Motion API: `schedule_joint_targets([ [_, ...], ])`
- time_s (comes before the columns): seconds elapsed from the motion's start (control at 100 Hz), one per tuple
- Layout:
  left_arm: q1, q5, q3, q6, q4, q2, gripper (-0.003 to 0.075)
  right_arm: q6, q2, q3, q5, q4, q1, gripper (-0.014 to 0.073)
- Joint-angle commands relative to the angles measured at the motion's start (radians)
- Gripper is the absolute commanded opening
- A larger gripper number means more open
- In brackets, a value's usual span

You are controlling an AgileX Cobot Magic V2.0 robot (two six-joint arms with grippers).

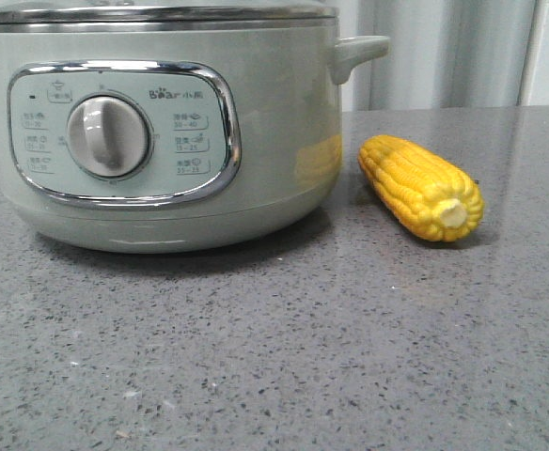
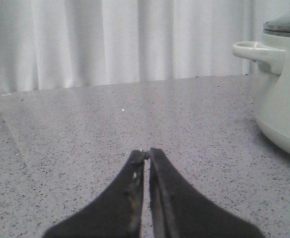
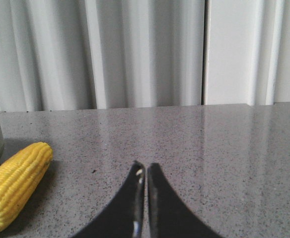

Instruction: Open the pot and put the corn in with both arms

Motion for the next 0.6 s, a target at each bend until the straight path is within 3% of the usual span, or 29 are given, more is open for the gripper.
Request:
schedule_joint_targets([
  [0.0,-0.007,-0.096,0.007,0.002,0.007,-0.033,-0.0020,-0.002,-0.022,0.020,-0.054,0.000,-0.007,-0.0066],
  [0.25,-0.007,-0.109,-0.025,-0.006,-0.006,-0.033,-0.0020,-0.002,-0.022,0.011,-0.019,0.000,-0.007,-0.0066],
  [0.47,-0.007,0.025,-0.193,-0.010,-0.022,0.064,-0.0021,-0.004,0.073,-0.120,0.167,0.000,0.022,-0.0066],
  [0.59,-0.007,0.033,-0.286,-0.010,-0.022,0.171,-0.0020,-0.004,0.192,-0.223,0.258,0.000,0.033,-0.0066],
])
